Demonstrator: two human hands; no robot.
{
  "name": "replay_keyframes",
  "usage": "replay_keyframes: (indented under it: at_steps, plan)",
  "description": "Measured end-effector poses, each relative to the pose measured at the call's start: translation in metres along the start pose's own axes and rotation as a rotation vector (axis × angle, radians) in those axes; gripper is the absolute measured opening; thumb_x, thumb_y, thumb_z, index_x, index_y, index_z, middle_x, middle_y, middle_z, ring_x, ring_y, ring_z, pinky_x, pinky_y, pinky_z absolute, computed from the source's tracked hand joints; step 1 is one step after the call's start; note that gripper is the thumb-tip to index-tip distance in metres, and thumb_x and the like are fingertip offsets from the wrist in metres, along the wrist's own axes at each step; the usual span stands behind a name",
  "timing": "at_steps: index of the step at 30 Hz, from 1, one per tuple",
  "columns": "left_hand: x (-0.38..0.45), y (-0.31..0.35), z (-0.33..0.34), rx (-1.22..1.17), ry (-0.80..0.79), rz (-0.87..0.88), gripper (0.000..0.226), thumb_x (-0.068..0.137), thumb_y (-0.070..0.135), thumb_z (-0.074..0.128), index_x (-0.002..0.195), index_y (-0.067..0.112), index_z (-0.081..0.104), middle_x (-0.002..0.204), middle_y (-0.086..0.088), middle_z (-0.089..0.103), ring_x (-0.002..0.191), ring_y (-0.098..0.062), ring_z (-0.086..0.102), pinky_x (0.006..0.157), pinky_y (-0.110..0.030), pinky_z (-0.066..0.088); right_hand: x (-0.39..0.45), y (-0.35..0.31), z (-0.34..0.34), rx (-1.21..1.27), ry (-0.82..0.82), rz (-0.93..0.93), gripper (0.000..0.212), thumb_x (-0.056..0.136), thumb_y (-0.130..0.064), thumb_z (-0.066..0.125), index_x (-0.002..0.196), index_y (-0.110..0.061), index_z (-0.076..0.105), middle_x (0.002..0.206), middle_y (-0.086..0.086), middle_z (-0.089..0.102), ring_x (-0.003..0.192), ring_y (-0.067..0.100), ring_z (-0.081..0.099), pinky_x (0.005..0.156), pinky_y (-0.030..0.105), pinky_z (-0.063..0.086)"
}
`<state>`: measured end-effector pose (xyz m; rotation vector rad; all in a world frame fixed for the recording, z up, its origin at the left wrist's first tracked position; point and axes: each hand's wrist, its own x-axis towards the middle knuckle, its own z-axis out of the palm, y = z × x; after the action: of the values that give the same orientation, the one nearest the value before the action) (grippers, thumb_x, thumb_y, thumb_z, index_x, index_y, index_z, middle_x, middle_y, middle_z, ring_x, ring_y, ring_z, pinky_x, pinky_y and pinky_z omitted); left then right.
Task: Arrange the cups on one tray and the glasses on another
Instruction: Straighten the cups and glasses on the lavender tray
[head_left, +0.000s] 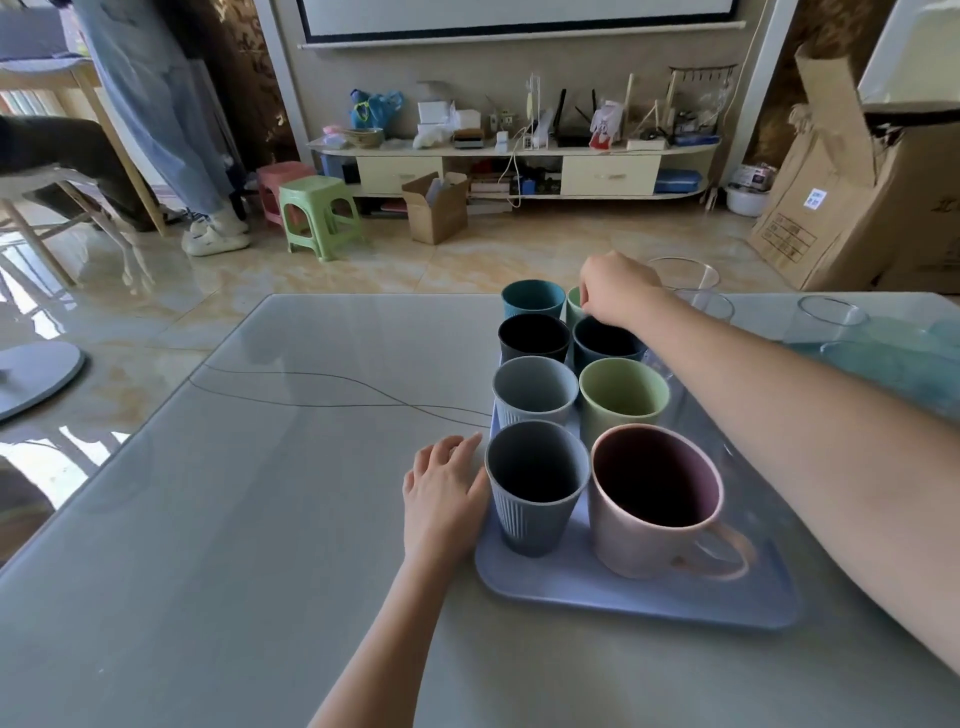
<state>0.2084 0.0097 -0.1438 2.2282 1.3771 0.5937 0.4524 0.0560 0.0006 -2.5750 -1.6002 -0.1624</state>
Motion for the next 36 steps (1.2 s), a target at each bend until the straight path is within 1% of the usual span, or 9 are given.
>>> replay_keyframes:
  at_steps: [5, 9, 13, 20, 24, 27, 29, 32, 36]
  plan:
    - [-0.001, 0.002, 0.0, 0.007, 0.005, 0.002, 0.038, 0.093, 0.04, 0.039, 0.129, 0.037, 0.048, 0.136, 0.01, 0.044, 0.13, -0.015, 0.029, 0.107, -0.034, 0.024, 0.004, 0.001, 0.006, 0.033, 0.04, 0.016, 0.024, 0.085, 0.004, 0.05, 0.099, -0.005, 0.067, 0.101, 0.015, 0.064, 0.076, 0.03, 0.052, 0.069, 0.031, 0.044]
    - [-0.001, 0.003, -0.001, 0.017, -0.006, -0.003, 0.045, 0.088, 0.046, 0.033, 0.129, 0.037, 0.047, 0.136, 0.011, 0.044, 0.13, -0.014, 0.028, 0.107, -0.033, 0.023, 0.002, -0.001, 0.008, 0.008, 0.07, 0.004, 0.017, 0.084, 0.007, 0.05, 0.091, 0.0, 0.064, 0.084, 0.015, 0.057, 0.073, 0.03, 0.052, 0.065, 0.032, 0.042]
    - [-0.001, 0.002, 0.0, 0.024, -0.001, 0.001, 0.04, 0.092, 0.042, 0.036, 0.131, 0.037, 0.047, 0.137, 0.011, 0.043, 0.131, -0.014, 0.027, 0.107, -0.032, 0.022, 0.004, 0.0, 0.007, 0.023, 0.061, -0.009, 0.016, 0.083, 0.008, 0.05, 0.083, -0.002, 0.063, 0.074, 0.012, 0.053, 0.07, 0.029, 0.052, 0.063, 0.031, 0.041]
    - [-0.003, 0.004, -0.001, 0.027, -0.014, -0.013, 0.058, 0.08, 0.051, 0.024, 0.131, 0.037, 0.047, 0.137, 0.011, 0.043, 0.131, -0.013, 0.027, 0.107, -0.032, 0.022, 0.003, 0.002, 0.007, 0.091, 0.053, -0.005, 0.017, 0.083, 0.006, 0.052, 0.09, 0.0, 0.066, 0.087, 0.016, 0.064, 0.075, 0.031, 0.059, 0.066, 0.032, 0.048]
    - [-0.002, 0.002, 0.0, 0.031, -0.007, -0.007, 0.047, 0.089, 0.048, 0.031, 0.132, 0.037, 0.046, 0.138, 0.011, 0.043, 0.131, -0.013, 0.027, 0.108, -0.032, 0.021, 0.0, 0.007, 0.002, 0.188, 0.056, -0.006, 0.015, 0.086, -0.002, 0.056, 0.092, -0.004, 0.07, 0.096, 0.014, 0.068, 0.086, 0.033, 0.063, 0.079, 0.039, 0.055]
    - [-0.002, 0.002, 0.0, 0.024, 0.001, -0.005, 0.04, 0.093, 0.042, 0.037, 0.132, 0.036, 0.047, 0.138, 0.01, 0.043, 0.131, -0.014, 0.027, 0.108, -0.033, 0.021, -0.014, 0.012, -0.014, 0.269, 0.141, -0.004, 0.016, 0.089, -0.01, 0.057, 0.091, -0.008, 0.073, 0.096, 0.009, 0.07, 0.086, 0.028, 0.063, 0.071, 0.033, 0.05]
    - [-0.002, 0.003, -0.001, 0.019, -0.007, -0.001, 0.046, 0.09, 0.048, 0.031, 0.132, 0.035, 0.047, 0.139, 0.009, 0.043, 0.131, -0.015, 0.027, 0.108, -0.033, 0.022, -0.032, 0.013, -0.023, 0.301, 0.168, -0.048, 0.017, 0.09, -0.01, 0.057, 0.091, -0.008, 0.074, 0.095, 0.009, 0.071, 0.083, 0.024, 0.063, 0.07, 0.029, 0.047]
    - [-0.003, 0.004, -0.002, 0.007, -0.012, -0.001, 0.063, 0.078, 0.055, 0.021, 0.131, 0.035, 0.047, 0.138, 0.009, 0.044, 0.131, -0.015, 0.028, 0.107, -0.033, 0.022, -0.066, 0.01, -0.029, 0.29, 0.083, -0.156, 0.017, 0.089, -0.007, 0.058, 0.094, -0.007, 0.074, 0.095, 0.009, 0.072, 0.081, 0.021, 0.062, 0.073, 0.026, 0.045]
    - [-0.006, 0.005, -0.004, 0.004, 0.013, 0.004, 0.077, 0.068, 0.062, 0.011, 0.129, 0.035, 0.049, 0.137, 0.009, 0.045, 0.13, -0.016, 0.03, 0.106, -0.034, 0.024, -0.101, 0.007, -0.029, 0.311, 0.014, -0.192, 0.017, 0.087, -0.006, 0.06, 0.095, -0.01, 0.075, 0.096, 0.007, 0.072, 0.089, 0.021, 0.065, 0.084, 0.034, 0.052]
